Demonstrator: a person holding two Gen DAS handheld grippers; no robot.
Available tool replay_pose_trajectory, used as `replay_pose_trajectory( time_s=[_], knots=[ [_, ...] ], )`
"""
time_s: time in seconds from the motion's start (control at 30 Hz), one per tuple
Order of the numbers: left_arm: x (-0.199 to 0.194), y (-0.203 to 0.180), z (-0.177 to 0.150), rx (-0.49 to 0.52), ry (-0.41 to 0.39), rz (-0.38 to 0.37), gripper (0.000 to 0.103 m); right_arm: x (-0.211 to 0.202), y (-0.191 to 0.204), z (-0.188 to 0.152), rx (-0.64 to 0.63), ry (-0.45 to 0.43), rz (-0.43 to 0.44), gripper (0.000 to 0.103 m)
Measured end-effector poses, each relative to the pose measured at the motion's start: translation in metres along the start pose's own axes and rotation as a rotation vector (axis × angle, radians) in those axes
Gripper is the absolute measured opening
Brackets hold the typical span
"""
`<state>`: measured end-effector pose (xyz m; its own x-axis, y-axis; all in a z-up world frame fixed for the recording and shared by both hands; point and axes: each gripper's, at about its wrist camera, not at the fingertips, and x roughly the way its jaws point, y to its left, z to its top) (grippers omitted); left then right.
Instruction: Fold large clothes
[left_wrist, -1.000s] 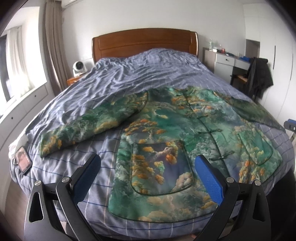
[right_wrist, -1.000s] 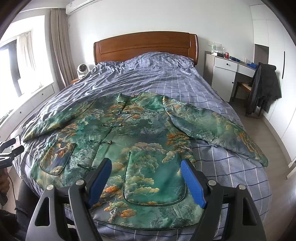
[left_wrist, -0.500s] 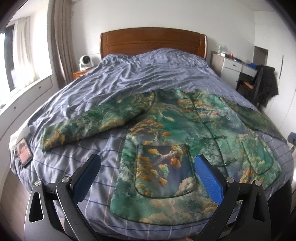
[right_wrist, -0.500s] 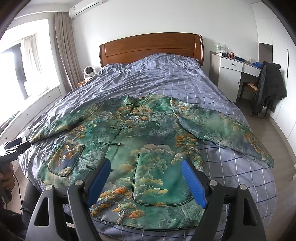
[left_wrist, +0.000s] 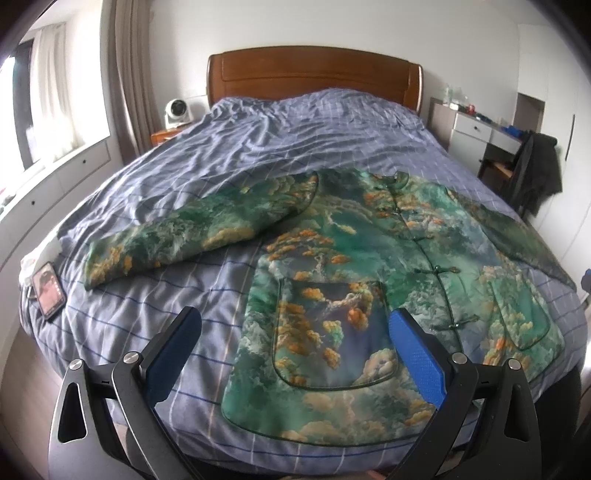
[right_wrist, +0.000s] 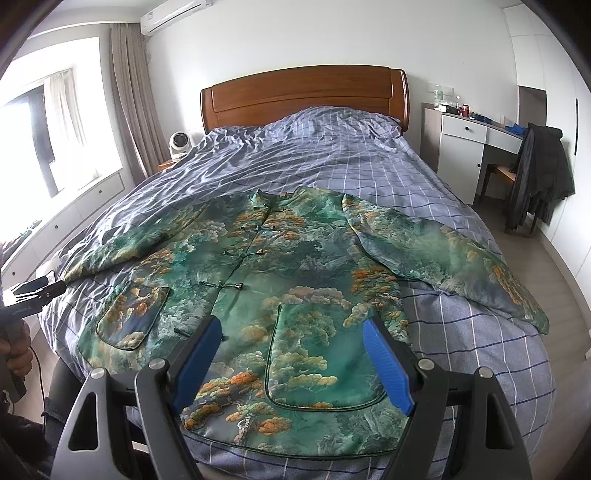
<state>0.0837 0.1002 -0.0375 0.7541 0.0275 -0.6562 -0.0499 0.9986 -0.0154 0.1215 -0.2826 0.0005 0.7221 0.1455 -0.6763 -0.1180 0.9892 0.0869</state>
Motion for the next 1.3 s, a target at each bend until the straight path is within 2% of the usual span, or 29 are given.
replay_pose_trajectory(
  time_s=[1.3],
  knots=[
    [0.011, -0.001, -0.005, 0.012, 0.028, 0.013, 0.101, 0.004, 0.006, -0.002, -0.007, 0.011, 0.006, 0.081]
  ],
)
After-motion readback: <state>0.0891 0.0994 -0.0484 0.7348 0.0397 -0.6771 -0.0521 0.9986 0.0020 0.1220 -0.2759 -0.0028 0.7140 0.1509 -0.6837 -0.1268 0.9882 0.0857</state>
